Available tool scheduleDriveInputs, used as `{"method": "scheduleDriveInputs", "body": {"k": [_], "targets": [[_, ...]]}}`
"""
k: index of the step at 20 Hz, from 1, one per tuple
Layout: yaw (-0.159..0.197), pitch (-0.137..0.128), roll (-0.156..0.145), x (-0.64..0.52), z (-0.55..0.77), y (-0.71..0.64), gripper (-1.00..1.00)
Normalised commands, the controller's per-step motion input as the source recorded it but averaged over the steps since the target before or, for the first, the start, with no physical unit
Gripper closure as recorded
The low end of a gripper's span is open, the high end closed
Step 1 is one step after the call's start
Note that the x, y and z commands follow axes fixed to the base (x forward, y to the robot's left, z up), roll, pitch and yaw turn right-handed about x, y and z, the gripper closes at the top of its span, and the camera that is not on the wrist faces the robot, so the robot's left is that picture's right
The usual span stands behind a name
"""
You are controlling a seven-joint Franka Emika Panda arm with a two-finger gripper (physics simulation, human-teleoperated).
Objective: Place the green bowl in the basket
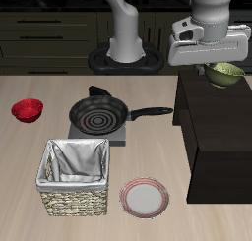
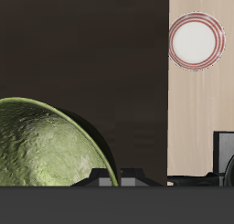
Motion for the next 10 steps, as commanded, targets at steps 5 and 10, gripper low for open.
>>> {"method": "scheduleDriveInputs", "body": {"k": [5,10], "targets": [[-0.005,-0.041,0.000,-0.19,0.31,-0.24,1.00],[0.024,-0.046,0.001,-0.25,0.29,-0.20,1.00]]}}
